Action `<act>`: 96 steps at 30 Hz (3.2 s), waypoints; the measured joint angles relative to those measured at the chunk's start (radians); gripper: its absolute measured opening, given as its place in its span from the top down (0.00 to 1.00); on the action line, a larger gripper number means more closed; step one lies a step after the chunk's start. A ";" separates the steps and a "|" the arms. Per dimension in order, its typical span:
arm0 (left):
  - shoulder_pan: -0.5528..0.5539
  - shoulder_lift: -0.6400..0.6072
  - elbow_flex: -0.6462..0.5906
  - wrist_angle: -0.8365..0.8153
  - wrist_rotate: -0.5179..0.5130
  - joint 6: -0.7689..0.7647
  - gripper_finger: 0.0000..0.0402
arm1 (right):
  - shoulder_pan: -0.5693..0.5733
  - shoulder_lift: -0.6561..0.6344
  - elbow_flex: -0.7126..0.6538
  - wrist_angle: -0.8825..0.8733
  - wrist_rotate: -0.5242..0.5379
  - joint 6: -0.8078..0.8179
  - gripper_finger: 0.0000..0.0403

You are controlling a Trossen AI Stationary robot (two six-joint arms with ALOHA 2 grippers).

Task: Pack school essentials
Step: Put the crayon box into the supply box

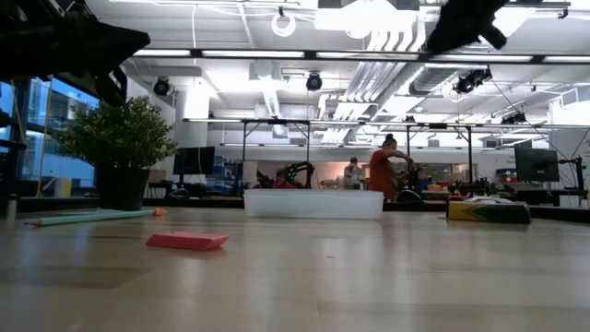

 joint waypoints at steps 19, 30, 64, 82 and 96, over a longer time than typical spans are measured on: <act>0.000 0.000 0.000 0.000 -0.001 0.000 1.00 | -0.327 0.429 -0.019 -0.376 -0.260 0.076 0.47; 0.000 0.000 0.000 0.000 -0.052 0.000 1.00 | -0.352 0.421 -0.309 -0.140 -0.344 0.184 0.89; 0.000 0.000 0.000 0.000 -0.053 0.001 1.00 | -0.384 0.570 -0.337 0.068 -0.288 0.157 1.00; 0.000 0.000 0.000 0.000 -0.057 0.001 1.00 | -0.220 0.564 -0.290 0.058 -0.342 0.178 1.00; 0.000 0.000 0.000 0.000 -0.056 0.000 1.00 | -0.285 0.607 -0.260 -0.022 -0.237 0.120 1.00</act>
